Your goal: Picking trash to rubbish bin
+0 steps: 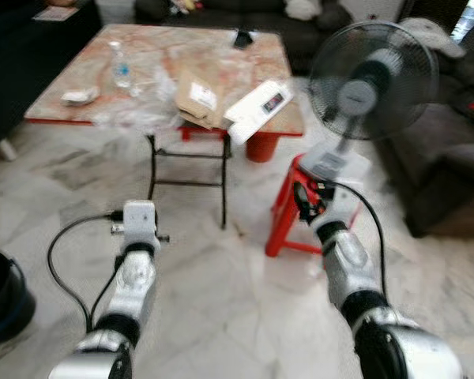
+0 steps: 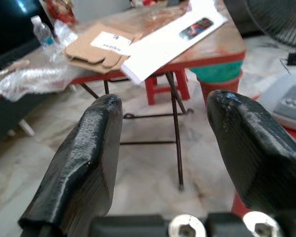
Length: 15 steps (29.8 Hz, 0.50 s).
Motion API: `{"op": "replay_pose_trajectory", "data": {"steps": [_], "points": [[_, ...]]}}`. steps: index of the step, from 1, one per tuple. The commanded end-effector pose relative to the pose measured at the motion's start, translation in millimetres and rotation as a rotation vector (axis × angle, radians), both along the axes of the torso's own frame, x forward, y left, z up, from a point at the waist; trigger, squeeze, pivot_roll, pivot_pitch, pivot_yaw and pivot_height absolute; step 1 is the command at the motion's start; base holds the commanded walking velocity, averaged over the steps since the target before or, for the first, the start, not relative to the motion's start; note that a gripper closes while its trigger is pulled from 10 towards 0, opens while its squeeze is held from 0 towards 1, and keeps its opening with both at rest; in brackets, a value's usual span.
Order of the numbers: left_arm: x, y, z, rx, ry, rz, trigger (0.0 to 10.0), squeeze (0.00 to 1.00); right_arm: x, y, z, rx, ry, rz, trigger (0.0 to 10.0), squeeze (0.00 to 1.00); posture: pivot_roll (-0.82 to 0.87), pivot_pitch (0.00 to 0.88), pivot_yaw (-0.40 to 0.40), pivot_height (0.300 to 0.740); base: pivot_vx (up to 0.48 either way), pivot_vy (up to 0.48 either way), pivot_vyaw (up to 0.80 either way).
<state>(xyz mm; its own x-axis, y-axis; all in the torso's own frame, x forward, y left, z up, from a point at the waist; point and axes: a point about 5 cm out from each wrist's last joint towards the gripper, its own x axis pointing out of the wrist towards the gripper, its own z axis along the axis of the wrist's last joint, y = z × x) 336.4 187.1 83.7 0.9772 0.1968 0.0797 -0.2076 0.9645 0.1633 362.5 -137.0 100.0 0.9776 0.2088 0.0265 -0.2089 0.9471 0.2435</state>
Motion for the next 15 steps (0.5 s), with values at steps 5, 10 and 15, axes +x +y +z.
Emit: {"op": "replay_pose_trajectory", "data": {"steps": [5, 10, 15], "points": [[2.2, -11.6, 4.9, 0.0, -0.03, -0.03, 10.0, 0.0, -1.1, -0.9, 0.9, -0.021, -0.02, 0.013, 10.0, 0.0, -0.14, 0.0, -0.058, 0.74, 0.366, 0.0, 0.28], [5.2, -13.7, 8.8, -0.001, -0.038, -0.033, 10.0, 0.0, 0.1, 2.1, 2.9, -0.004, -0.024, 0.016, 10.0, 0.0, -0.14, 0.0, -0.055, 0.74, 0.367, 0.0, 0.56], [6.3, -15.7, 10.3, -0.004, -0.04, -0.038, 10.0, 0.0, -0.8, 2.1, 1.3, -0.005, -0.019, 0.018, 10.0, 0.0, -0.14, 0.0, -0.055, 0.74, 0.366, 0.0, 0.0]]}}
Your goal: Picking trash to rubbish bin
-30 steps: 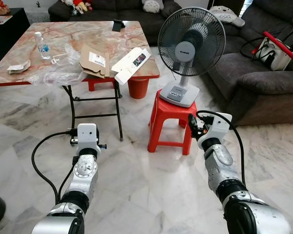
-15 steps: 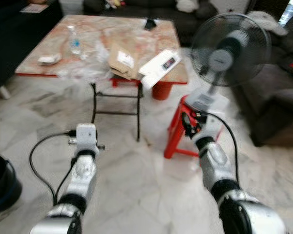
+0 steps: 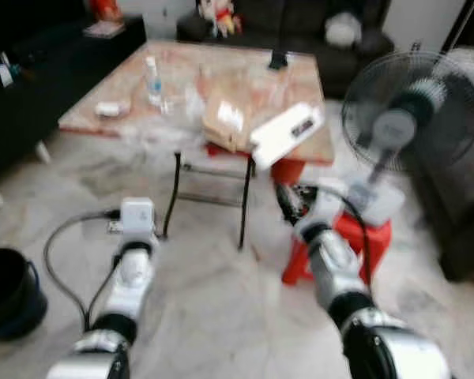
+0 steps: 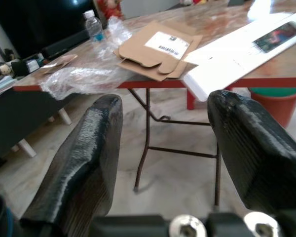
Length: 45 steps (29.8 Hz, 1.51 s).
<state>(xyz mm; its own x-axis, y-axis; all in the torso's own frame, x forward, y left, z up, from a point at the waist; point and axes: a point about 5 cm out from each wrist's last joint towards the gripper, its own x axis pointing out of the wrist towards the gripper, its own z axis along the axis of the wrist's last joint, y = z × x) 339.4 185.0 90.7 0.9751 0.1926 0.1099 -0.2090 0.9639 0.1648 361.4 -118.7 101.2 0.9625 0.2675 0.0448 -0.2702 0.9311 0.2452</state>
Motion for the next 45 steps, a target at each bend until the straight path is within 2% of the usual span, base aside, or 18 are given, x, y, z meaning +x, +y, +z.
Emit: {"op": "replay_pose_trajectory", "data": {"steps": [1, 9, 13, 21, 24, 25, 27, 31, 32, 38, 40, 42, 43, 44, 45], "points": [[3.6, -14.2, 3.8, -0.013, -0.012, -0.036, 10.0, 0.0, 0.0, -16.0, -0.3, -0.011, -0.002, -0.043, 10.0, 0.0, -0.14, 0.0, -0.057, 0.74, 0.368, 0.0, 0.0], [3.3, -14.8, 4.2, -0.021, -0.017, -0.039, 10.0, 0.0, -0.2, -11.9, -0.5, 0.008, 0.001, -0.028, 10.0, 0.0, -0.14, 0.0, -0.061, 0.74, 0.365, 0.0, 0.0], [2.6, -13.2, 3.8, -0.024, -0.018, -0.031, 10.0, 0.0, -0.2, -8.4, 1.7, -0.012, -0.019, -0.007, 10.0, 0.0, -0.14, 0.0, -0.065, 0.74, 0.364, 0.0, 0.0], [1.6, -12.8, 2.3, -0.028, -0.013, -0.026, 10.0, 0.0, -0.8, -6.4, 0.3, -0.01, -0.012, 0.002, 10.0, 0.0, -0.14, 0.0, -0.069, 0.74, 0.367, 0.0, 0.8], [-1.6, -16.3, -8.0, -0.027, 0.038, -0.055, 10.0, 0.0, -2.6, -8.4, -4.2, -0.008, 0.007, -0.004, 10.0, 0.0, -0.14, 0.0, -0.069, 0.74, 0.365, 0.0, 0.8], [-5.8, -18.6, -20.0, -0.024, 0.103, -0.084, 10.0, 0.0, -4.9, -11.6, -11.1, -0.008, 0.046, -0.017, 10.0, 0.0, -0.14, 0.0, -0.069, 0.74, 0.334, 0.0, 0.0], [-11.1, -20.3, -32.7, -0.025, 0.17, -0.11, 10.0, 0.0, -8.0, -16.4, -19.6, -0.014, 0.093, -0.036, 10.0, 0.0, -0.14, 0.0, -0.07, 0.74, 0.167, 0.0, 0.0], [-30.4, -20.9, -64.6, -0.03, 0.328, -0.148, 10.0, 0.0, -24.0, -35.8, -48.7, -0.053, 0.228, -0.093, 10.0, 0.0, -0.14, 0.0, -0.071, 0.74, 0.0, 0.0, 0.0], [-43.6, -15.3, -81.3, -0.05, 0.406, -0.119, 10.0, 0.0, -36.9, -48.5, -67.3, -0.072, 0.317, -0.133, 10.0, 0.0, -0.15, 0.0, -0.07, 0.74, 0.0, 0.0, 0.0], [-76.5, -4.1, -114.9, -0.115, 0.569, -0.057, 10.0, 0.0, -75.3, -77.3, -109.1, -0.098, 0.532, -0.239, 10.0, 0.0, -0.15, 0.0, -0.072, 0.74, 0.0, 0.0, 0.0], [-77.9, -3.7, -116.2, -0.117, 0.576, -0.056, 10.0, 0.0, -77.2, -78.5, -110.8, -0.101, 0.543, -0.243, 10.0, 0.0, -0.15, 0.0, -0.072, 0.74, 0.0, 0.0, 0.0], [-102.2, 3.1, -136.7, -0.145, 0.7, -0.003, 10.0, 0.0, -107.0, -89.8, -135.6, -0.132, 0.679, -0.291, 10.0, 0.0, -0.15, 0.0, -0.073, 0.74, 0.0, 0.0, 0.0], [-121.7, 7.3, -150.7, -0.171, 0.789, 0.036, 10.0, 0.0, -130.3, -95.7, -151.9, -0.147, 0.775, -0.317, 10.0, 0.0, -0.15, 0.0, -0.074, 0.74, 0.0, 0.0, 0.0], [-126.0, 8.1, -153.5, -0.176, 0.808, 0.044, 10.0, 0.0, -135.2, -96.3, -155.2, -0.149, 0.795, -0.321, 10.0, 0.0, -0.15, 0.0, -0.074, 0.74, 0.0, 0.0, 0.0], [-136.8, 9.7, -160.2, -0.181, 0.857, 0.054, 10.0, 0.0, -147.3, -97.4, -162.8, -0.156, 0.842, -0.334, 10.0, 0.0, -0.15, 0.0, -0.075, 0.74, 0.0, 0.0, 0.0]]}}
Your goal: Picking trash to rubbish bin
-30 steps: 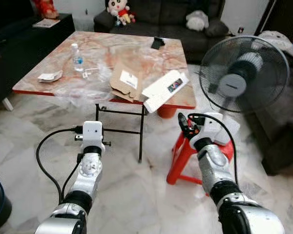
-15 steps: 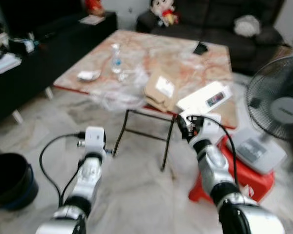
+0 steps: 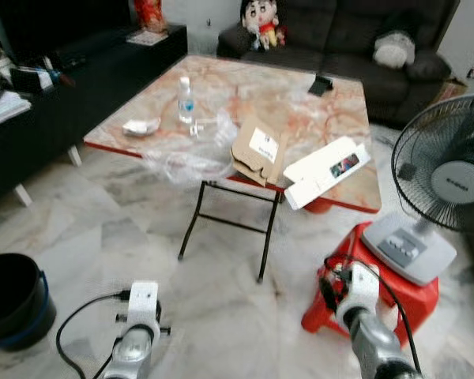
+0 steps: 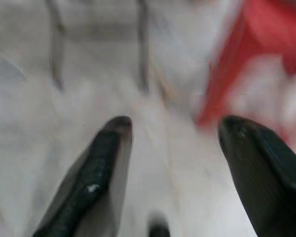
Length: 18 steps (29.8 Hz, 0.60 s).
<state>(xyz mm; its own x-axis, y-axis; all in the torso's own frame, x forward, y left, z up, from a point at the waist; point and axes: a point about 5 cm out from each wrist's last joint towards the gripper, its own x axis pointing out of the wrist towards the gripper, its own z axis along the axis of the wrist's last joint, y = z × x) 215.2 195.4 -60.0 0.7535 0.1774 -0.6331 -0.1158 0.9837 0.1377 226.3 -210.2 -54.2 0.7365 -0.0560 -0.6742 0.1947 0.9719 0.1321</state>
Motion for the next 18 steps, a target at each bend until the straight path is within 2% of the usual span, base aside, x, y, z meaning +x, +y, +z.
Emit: {"op": "replay_pose_trajectory", "data": {"steps": [1, 3, 6, 8, 13, 18], "points": [[-12.6, -0.8, -9.4, -0.016, 0.078, 0.025, 10.0, 0.0, -12.3, -5.8, -7.4, -0.014, 0.064, -0.028, 10.0, 0.0, -0.15, 0.0, -0.075, 0.74, 0.0, 0.0, 0.0], [-29.4, 1.9, -18.7, -0.017, 0.146, 0.035, 10.0, 0.0, -31.3, -5.9, -18.4, -0.004, 0.126, -0.058, 10.0, 0.0, -0.15, 0.0, -0.075, 0.74, 0.0, 0.0, 0.0], [-37.4, 3.3, -22.4, -0.023, 0.17, 0.043, 10.0, 0.0, -38.8, -4.1, -22.7, 0.006, 0.149, -0.065, 10.0, 0.0, -0.15, 0.0, -0.071, 0.74, 0.0, 0.209, 0.0], [-37.8, 3.4, -22.6, -0.023, 0.17, 0.043, 10.0, 0.0, -39.6, -3.8, -23.1, 0.008, 0.152, -0.065, 10.0, 0.0, -0.15, 0.0, -0.072, 0.74, 0.0, 0.332, -0.24], [-35.0, 3.8, -21.1, -0.024, 0.163, 0.043, 10.0, 0.0, -37.3, -5.3, -21.7, 0.003, 0.149, -0.071, 10.0, 0.0, -0.15, 0.0, -0.073, 0.74, 0.0, 0.332, -0.8], [-28.1, 4.8, -17.7, -0.024, 0.146, 0.044, 10.0, 0.0, -24.5, -6.6, -14.3, 0.007, 0.098, -0.073, 10.0, 0.0, -0.15, 0.0, -0.074, 0.74, 0.0, 0.332, 0.0]]}}
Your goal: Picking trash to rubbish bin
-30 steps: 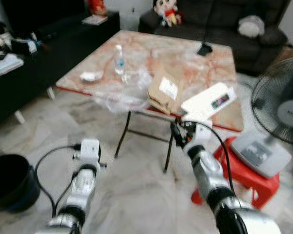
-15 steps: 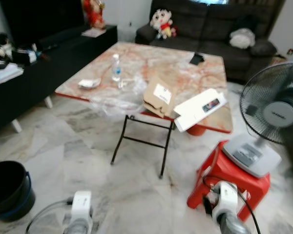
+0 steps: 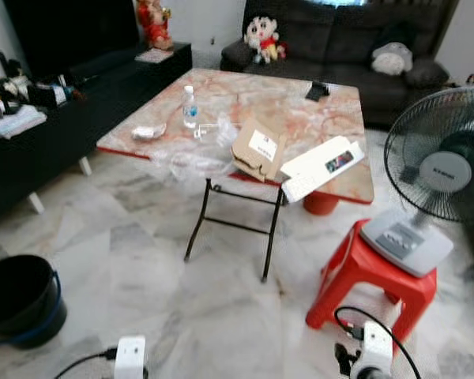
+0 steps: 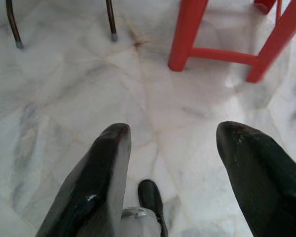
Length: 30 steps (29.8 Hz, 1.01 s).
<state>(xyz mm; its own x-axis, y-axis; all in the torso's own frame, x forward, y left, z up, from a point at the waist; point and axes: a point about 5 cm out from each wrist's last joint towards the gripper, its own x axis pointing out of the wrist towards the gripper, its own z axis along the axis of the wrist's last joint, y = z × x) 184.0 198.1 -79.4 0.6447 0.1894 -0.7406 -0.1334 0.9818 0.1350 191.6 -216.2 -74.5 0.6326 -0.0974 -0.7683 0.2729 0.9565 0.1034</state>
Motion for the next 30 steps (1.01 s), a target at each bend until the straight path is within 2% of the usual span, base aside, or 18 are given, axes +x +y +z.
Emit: {"op": "replay_pose_trajectory", "data": {"steps": [1, 10, 15, 19, 30], "points": [[3.2, 2.1, 1.6, -0.002, -0.002, 0.006, 10.0, 0.0, 10.3, -0.6, 5.9, 0.002, -0.038, -0.009, 10.0, 0.0, -0.15, 0.0, -0.074, 0.74, 0.0, 0.334, 0.0], [-0.6, 5.5, 0.3, 0.002, 0.008, 0.013, 10.0, 0.0, 8.6, 1.9, 4.2, 0.018, -0.029, -0.02, 10.0, 0.0, -0.15, 0.0, -0.068, 0.74, 0.0, 0.332, 0.0], [-1.8, 7.0, 0.0, 0.005, 0.011, 0.011, 10.0, 0.0, 6.9, 3.0, 3.0, 0.032, -0.025, -0.034, 10.0, 0.0, -0.15, 0.0, -0.064, 0.74, 0.0, 0.335, -0.79], [1.6, 8.0, 1.9, 0.01, -0.001, 0.01, 10.0, 0.0, 6.8, 3.1, 3.0, 0.028, -0.029, -0.03, 10.0, 0.0, -0.15, 0.0, -0.063, 0.74, 0.0, 0.334, 0.0], [13.9, 2.7, 7.7, 0.001, -0.043, -0.004, 10.0, 0.0, 9.1, 3.8, 4.4, 0.04, -0.046, -0.045, 10.0, 0.0, -0.15, 0.0, -0.059, 0.74, 0.0, 0.0, 0.0]]}}
